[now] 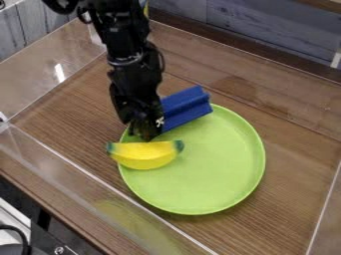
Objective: Remove the banana from inside the green plate and put it on the table
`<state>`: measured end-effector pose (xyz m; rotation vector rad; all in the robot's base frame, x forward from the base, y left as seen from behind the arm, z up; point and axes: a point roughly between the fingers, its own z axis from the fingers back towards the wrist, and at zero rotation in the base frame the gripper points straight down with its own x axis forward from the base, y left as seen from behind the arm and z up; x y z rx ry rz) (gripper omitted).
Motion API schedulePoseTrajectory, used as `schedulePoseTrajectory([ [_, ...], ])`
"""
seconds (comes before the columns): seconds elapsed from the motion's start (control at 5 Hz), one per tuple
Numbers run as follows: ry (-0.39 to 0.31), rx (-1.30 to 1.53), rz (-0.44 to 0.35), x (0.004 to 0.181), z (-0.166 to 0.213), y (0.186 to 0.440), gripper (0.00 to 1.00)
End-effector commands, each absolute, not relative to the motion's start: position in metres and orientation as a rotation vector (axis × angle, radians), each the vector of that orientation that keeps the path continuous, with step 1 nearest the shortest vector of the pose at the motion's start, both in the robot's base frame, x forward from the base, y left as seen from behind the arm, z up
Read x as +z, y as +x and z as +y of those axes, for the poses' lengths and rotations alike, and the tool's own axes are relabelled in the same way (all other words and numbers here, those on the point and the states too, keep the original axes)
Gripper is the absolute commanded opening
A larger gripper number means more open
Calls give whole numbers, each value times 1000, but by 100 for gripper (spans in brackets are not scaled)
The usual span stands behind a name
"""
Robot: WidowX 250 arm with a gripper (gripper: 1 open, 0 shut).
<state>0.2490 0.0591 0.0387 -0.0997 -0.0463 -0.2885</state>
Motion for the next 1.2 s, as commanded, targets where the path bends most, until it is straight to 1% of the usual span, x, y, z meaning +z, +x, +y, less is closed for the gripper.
schedulePoseTrajectory([
  [0.0, -79, -305, -71, 44, 57, 260, 100],
  [0.2, -77, -327, -67, 41, 62, 263, 100],
  [0.4, -80, -376, -63, 38, 57, 267, 0],
  [0.6, -82, -426, -58, 35, 52, 270, 0],
  [1.0, -83, -357, -54, 17, 58, 278, 0],
])
